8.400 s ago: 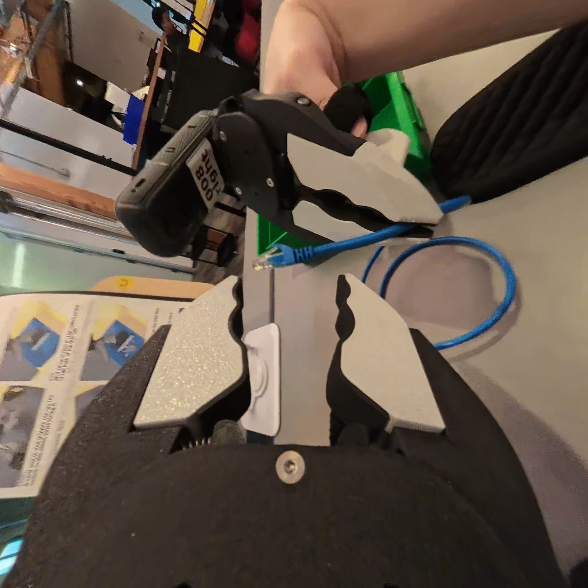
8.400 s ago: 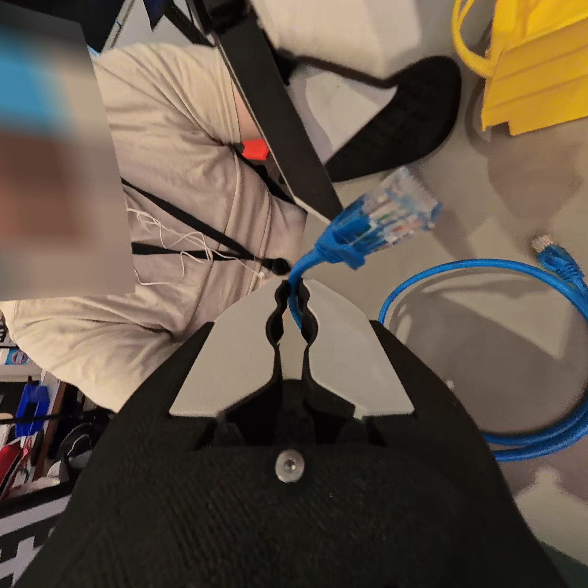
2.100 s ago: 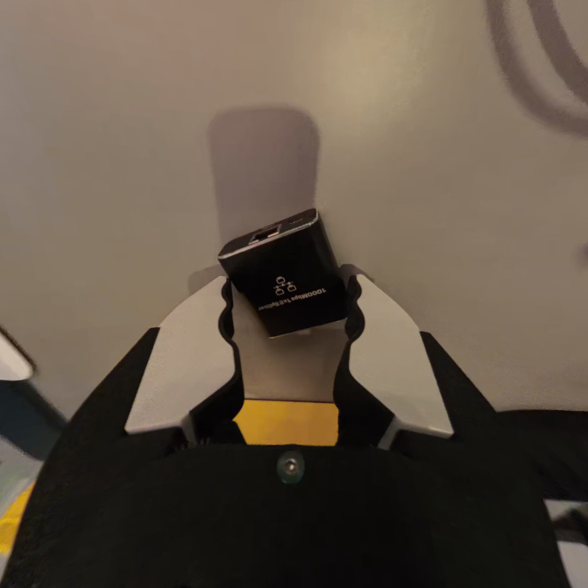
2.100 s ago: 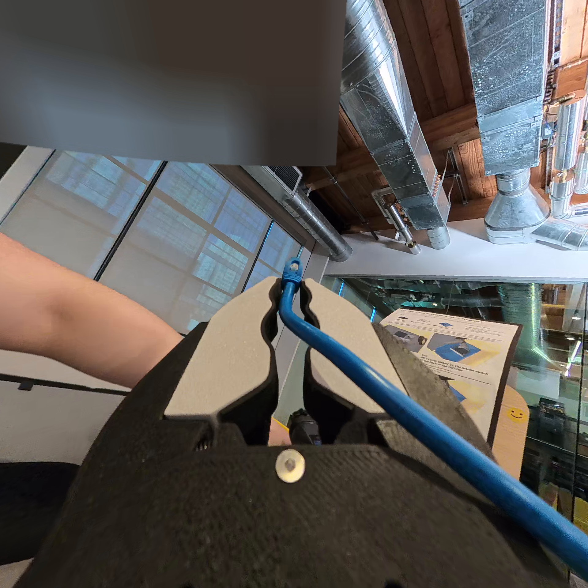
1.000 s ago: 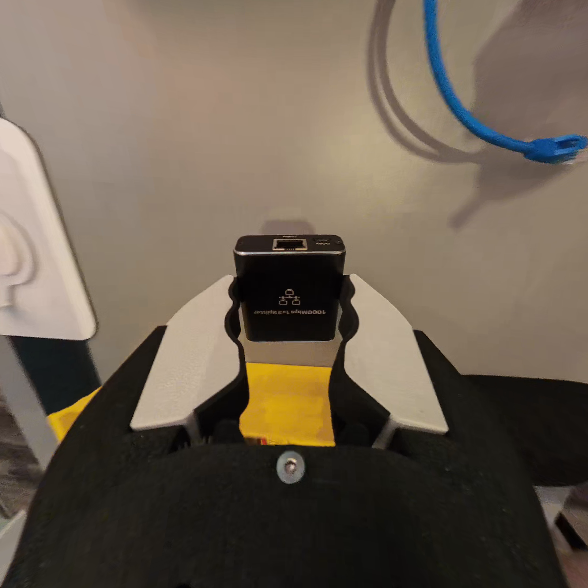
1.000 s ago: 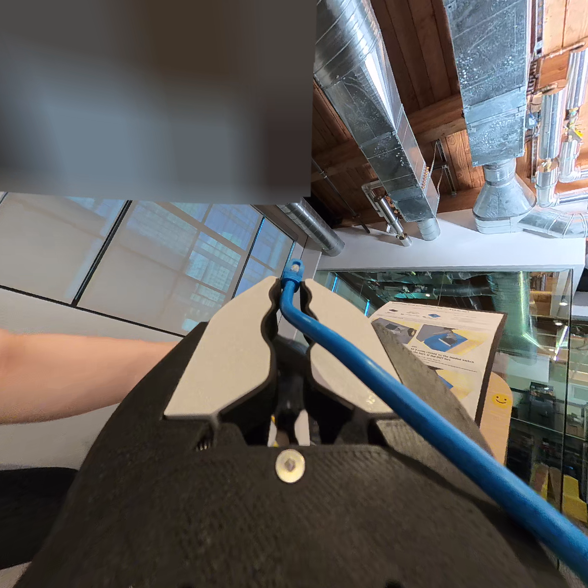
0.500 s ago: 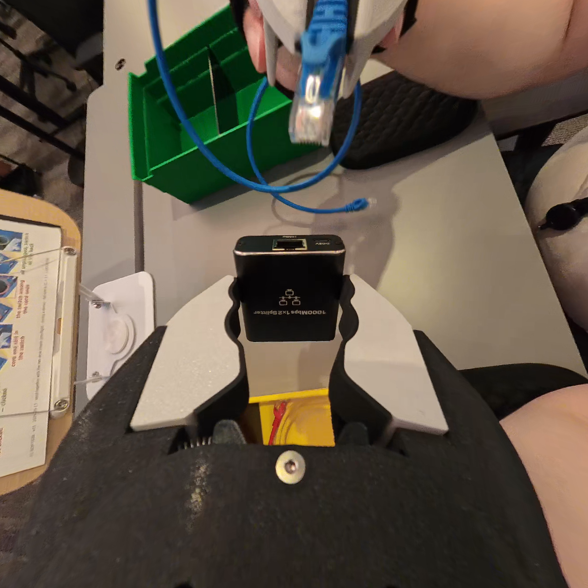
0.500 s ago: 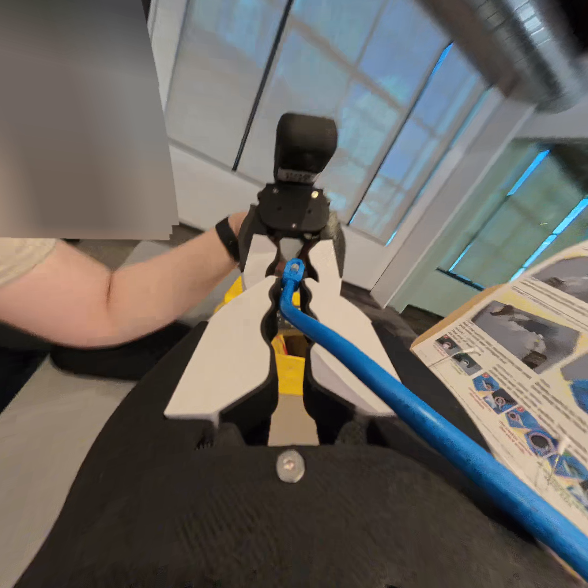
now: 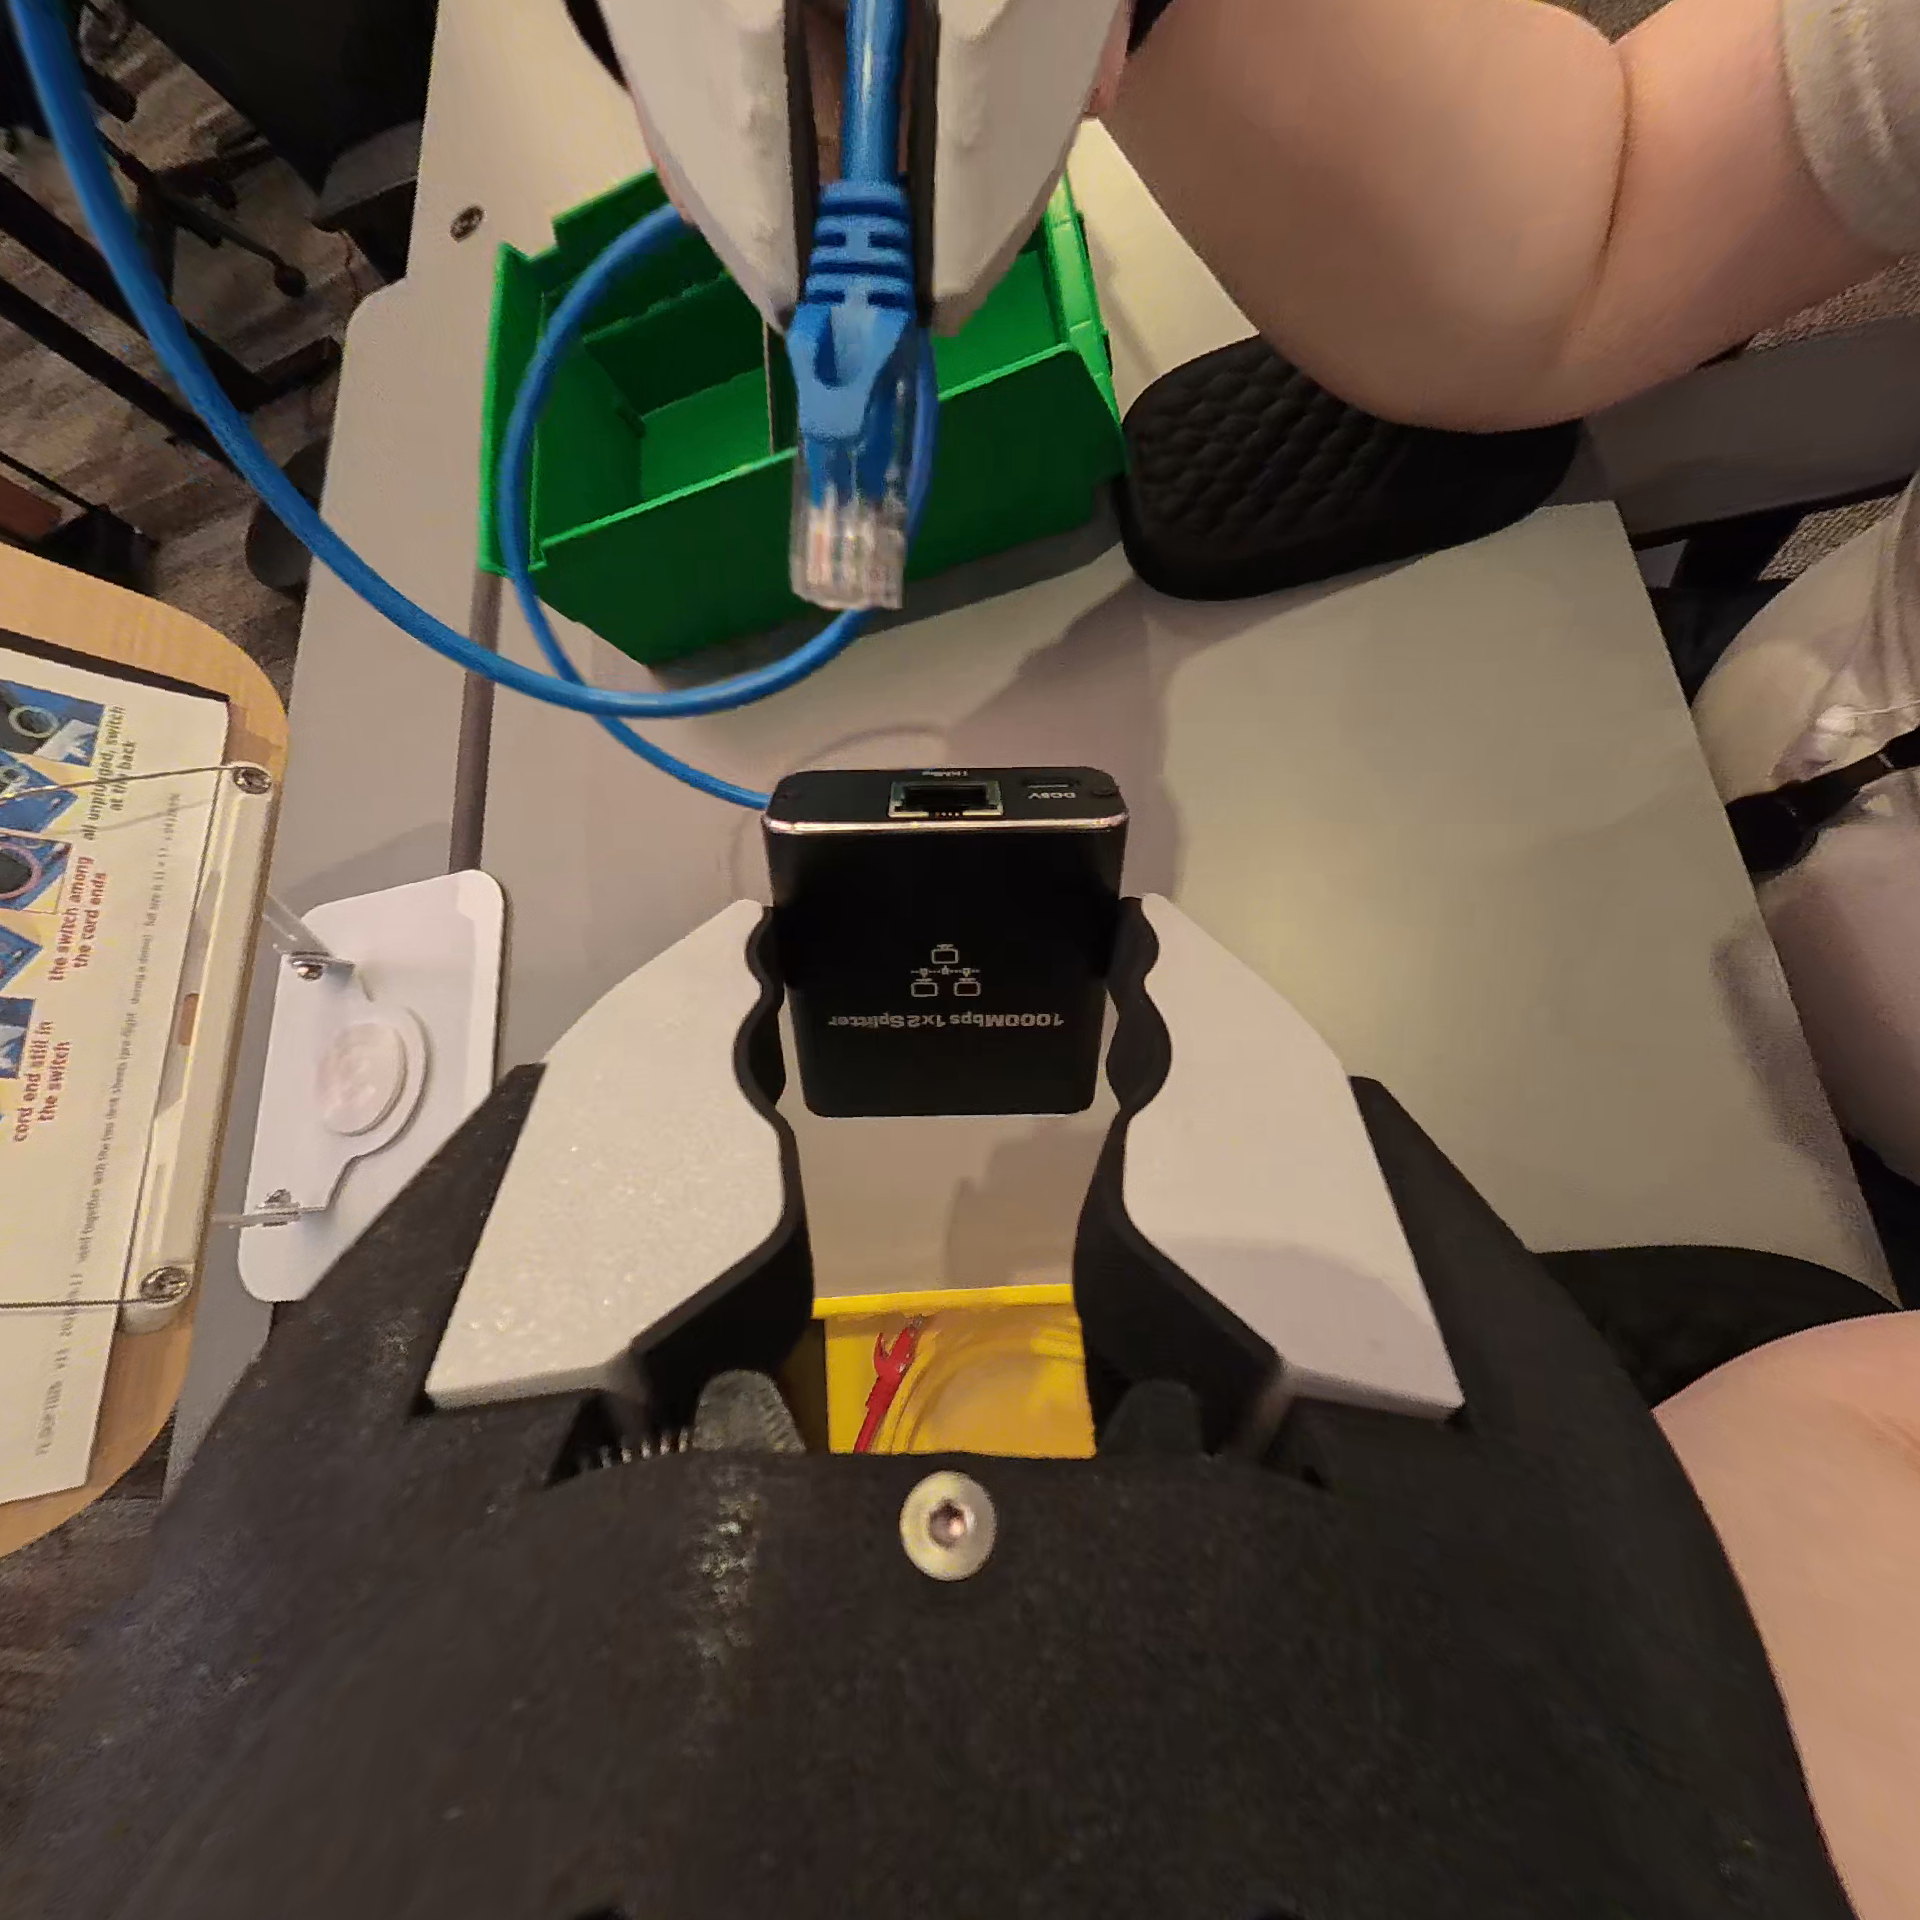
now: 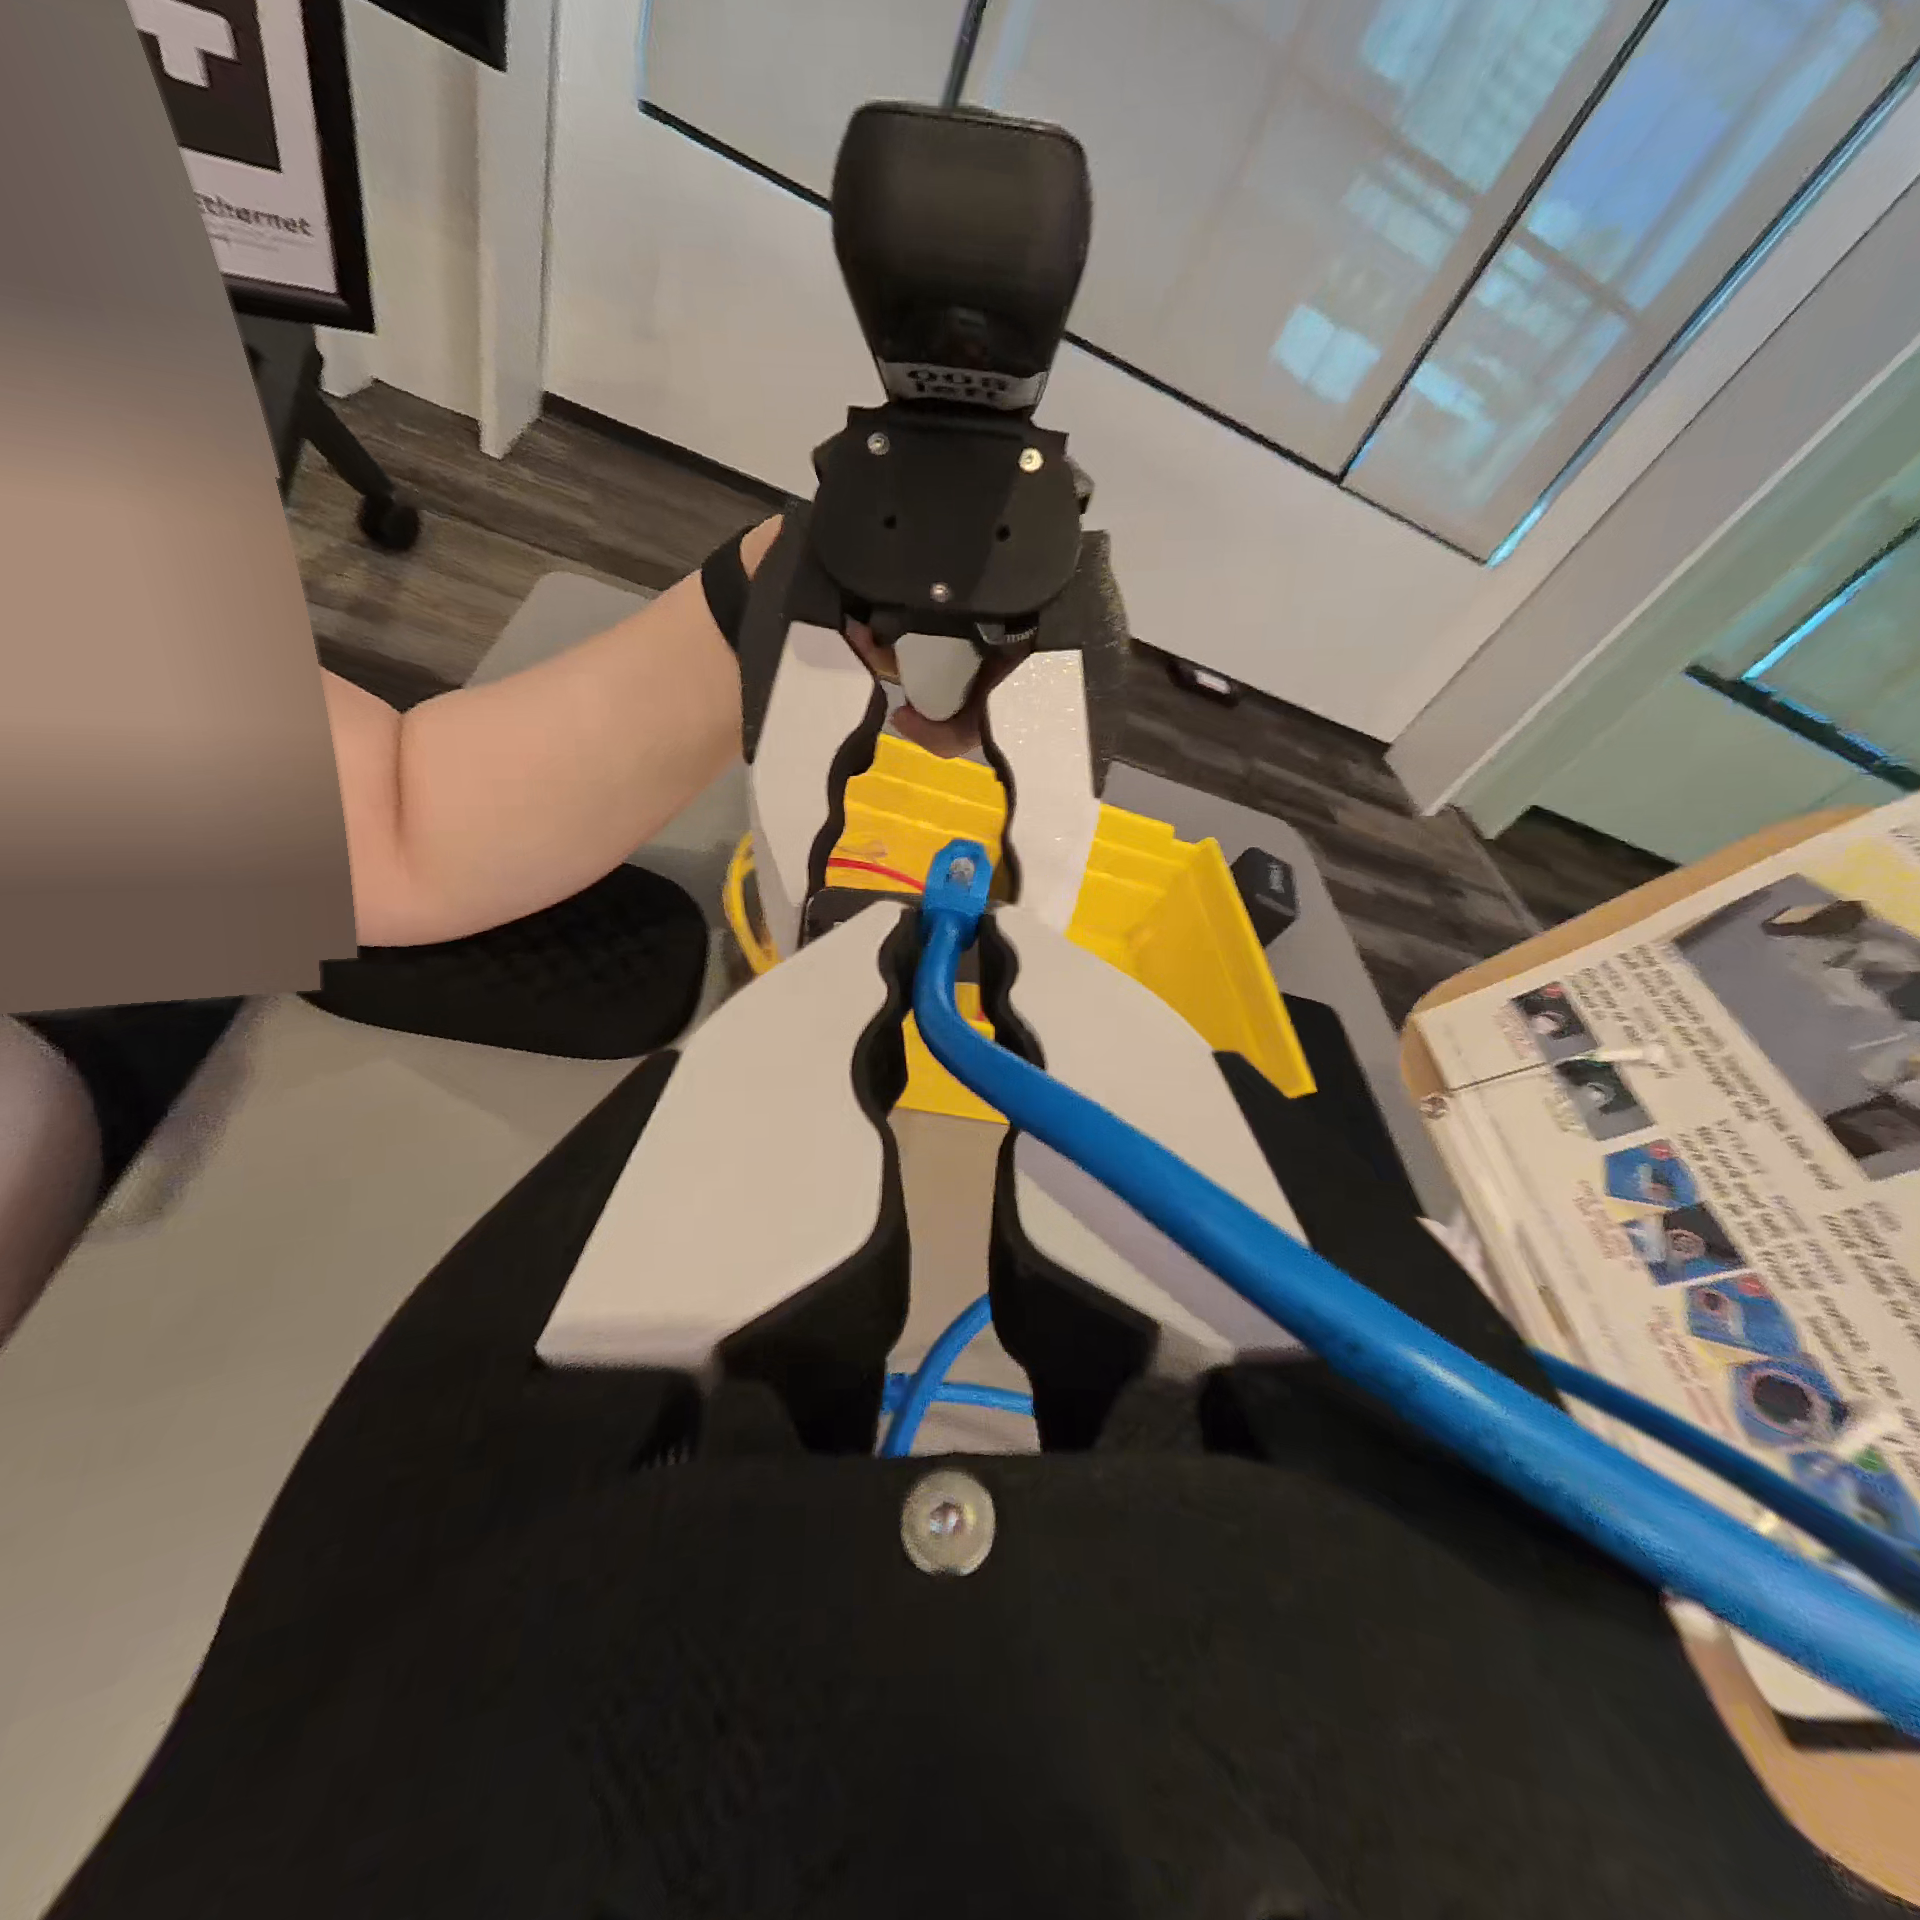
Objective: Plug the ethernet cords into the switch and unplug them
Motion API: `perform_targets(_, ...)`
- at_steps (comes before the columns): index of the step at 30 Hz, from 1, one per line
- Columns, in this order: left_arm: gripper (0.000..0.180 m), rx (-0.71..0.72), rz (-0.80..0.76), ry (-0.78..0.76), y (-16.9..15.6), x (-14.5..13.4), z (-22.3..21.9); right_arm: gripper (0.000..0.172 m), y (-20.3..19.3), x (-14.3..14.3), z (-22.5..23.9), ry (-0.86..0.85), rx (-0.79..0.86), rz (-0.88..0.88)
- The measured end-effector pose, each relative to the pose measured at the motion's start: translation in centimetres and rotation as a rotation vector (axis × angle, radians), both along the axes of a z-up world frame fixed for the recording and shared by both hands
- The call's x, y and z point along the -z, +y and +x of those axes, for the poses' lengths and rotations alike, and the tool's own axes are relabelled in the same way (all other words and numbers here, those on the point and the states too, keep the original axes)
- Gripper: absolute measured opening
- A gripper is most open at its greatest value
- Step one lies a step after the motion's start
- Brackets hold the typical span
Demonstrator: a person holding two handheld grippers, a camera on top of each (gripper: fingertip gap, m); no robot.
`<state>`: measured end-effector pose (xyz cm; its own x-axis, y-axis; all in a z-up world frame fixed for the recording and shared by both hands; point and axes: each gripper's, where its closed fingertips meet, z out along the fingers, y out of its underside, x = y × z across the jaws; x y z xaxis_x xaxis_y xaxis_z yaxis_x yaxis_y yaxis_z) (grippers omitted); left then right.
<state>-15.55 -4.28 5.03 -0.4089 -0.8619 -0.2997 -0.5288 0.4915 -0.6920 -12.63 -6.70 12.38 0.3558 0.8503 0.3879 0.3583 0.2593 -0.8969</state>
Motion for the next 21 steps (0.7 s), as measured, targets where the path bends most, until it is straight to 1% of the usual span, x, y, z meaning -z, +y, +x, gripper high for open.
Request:
perform_targets(5,0.06,-0.011,-0.022,0.001,0.3,0.2,0.0,0.012,0.1,2.0,-0.3,-0.043,-0.04,-0.085)
perform_targets(10,0.06,-0.013,-0.02,0.015,0.2,0.5,0.1,0.012,0.4,3.3,-1.0,-0.096,-0.034,-0.108)
perform_targets(12,0.06,-0.014,-0.014,0.023,0.2,0.6,0.1,0.012,0.6,3.3,-1.0,-0.102,-0.022,-0.098)
perform_targets(16,0.06,-0.009,-0.004,0.047,0.0,1.0,0.2,0.012,0.6,4.4,-0.8,-0.168,-0.004,-0.101)
perform_targets(21,0.06,-0.034,0.034,0.127,0.2,2.3,0.3,0.012,1.0,5.8,-1.0,-0.216,-0.027,-0.069)
